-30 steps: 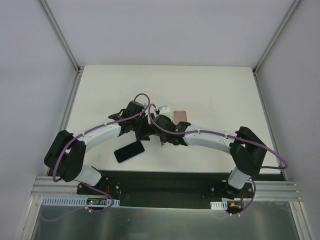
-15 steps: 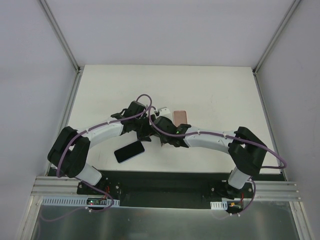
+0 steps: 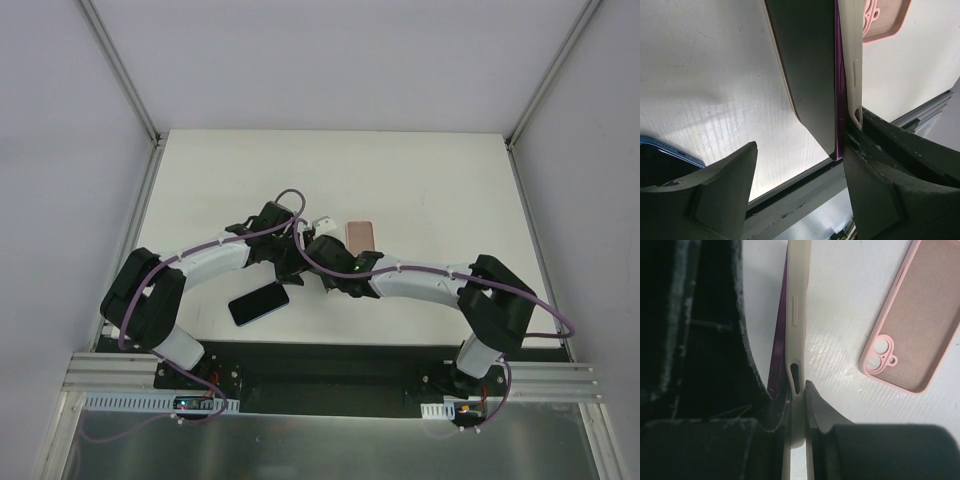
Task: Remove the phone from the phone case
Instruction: Remove the phone case from the phone.
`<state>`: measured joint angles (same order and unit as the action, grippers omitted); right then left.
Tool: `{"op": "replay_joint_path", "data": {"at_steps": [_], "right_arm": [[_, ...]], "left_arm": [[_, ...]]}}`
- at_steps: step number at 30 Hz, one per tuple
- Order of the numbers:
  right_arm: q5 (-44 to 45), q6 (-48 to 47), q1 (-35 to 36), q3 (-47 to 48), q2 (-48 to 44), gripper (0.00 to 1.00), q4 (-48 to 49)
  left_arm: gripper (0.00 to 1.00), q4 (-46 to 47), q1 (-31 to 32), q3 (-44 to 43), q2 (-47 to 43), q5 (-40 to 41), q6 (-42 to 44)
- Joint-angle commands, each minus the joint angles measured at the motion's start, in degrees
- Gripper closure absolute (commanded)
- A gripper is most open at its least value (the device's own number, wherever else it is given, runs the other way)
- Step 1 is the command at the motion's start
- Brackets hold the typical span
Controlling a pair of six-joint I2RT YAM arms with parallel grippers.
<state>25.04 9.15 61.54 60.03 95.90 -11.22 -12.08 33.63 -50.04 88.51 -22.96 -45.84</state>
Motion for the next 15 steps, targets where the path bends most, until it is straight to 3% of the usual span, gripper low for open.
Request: {"op": "replay_joint_path", "data": {"at_steps": [1, 6, 10, 15], "right_arm": [[-4.0, -0.5, 2.3, 0.9, -4.9, 0.99, 8.0], [-6.1, 6.2, 2.2, 2.8, -3.5, 0.99, 5.4], [-6.1, 14.1, 2.3, 9.8, -0.3, 0.99, -6.7], [-7.5, 21.5, 2.4, 14.2, 2.3, 0.99, -13.2]], "left_arm": [[0.34, -3.0, 0.3, 0.3, 0.8, 7.5, -1.6], [0.34, -3.0, 0.4, 1.5, -2.0, 11.0, -5.3], [0.34, -3.0, 0.4, 3.0, -3.1, 11.4, -4.6], [0.3, -3.0, 0.4, 5.2, -4.7, 10.8, -4.1]]}}
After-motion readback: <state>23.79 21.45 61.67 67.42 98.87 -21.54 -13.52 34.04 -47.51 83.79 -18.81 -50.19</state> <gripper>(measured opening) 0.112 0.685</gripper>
